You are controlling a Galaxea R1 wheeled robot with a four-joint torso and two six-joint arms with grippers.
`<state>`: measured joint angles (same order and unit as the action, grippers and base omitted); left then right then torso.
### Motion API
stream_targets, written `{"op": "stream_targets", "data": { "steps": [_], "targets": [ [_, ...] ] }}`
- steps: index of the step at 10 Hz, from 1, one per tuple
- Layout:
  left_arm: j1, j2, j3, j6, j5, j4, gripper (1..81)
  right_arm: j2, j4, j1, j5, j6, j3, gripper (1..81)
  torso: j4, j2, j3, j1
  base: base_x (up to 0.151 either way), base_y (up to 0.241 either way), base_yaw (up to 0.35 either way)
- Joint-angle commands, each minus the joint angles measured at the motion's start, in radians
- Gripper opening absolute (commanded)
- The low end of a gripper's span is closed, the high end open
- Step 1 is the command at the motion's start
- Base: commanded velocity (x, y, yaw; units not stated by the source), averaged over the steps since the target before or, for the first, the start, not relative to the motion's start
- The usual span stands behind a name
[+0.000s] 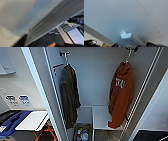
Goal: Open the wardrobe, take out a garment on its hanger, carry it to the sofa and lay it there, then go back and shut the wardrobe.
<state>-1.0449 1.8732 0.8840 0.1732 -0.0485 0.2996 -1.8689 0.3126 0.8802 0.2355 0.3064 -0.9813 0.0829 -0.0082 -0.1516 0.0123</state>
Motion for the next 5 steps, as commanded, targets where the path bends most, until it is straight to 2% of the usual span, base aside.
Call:
{"op": "stream_targets", "data": {
  "steps": [1, 2, 3, 4, 5],
  "targets": [
    [-0.137, -0.162, -0.058, 0.006, -0.241, 0.087, 81.1, 0.170, 0.103, 0.082, 0.060, 0.057, 0.200, 81.1, 0.000, 0.000, 0.000, 0.000, 0.000, 0.000, 0.000],
    [-0.206, -0.181, 0.016, 0.021, -0.372, 0.057, 81.1, 0.199, 0.055, 0.101, 0.080, 0.090, 0.105, 81.1, 0.000, 0.000, 0.000, -0.001, 0.000, 0.000, 0.000],
    [-0.266, -0.170, 0.090, 0.040, -0.471, 0.021, 81.1, 0.199, -0.016, 0.107, 0.080, 0.120, 0.004, 81.1, 0.000, -0.002, 0.001, -0.002, 0.000, 0.000, 0.000],
    [-0.301, -0.137, 0.165, 0.061, -0.519, 0.001, 81.1, 0.183, -0.143, 0.109, 0.062, 0.137, -0.134, 81.1, 0.000, -0.002, 0.002, -0.004, 0.000, 0.000, 0.000],
    [-0.313, -0.099, 0.221, 0.089, -0.519, -0.026, 81.1, 0.146, -0.217, 0.113, -0.002, 0.138, -0.245, 81.1, 0.000, -0.003, 0.002, -0.005, 0.000, 0.000, 0.000]
  ]
}}
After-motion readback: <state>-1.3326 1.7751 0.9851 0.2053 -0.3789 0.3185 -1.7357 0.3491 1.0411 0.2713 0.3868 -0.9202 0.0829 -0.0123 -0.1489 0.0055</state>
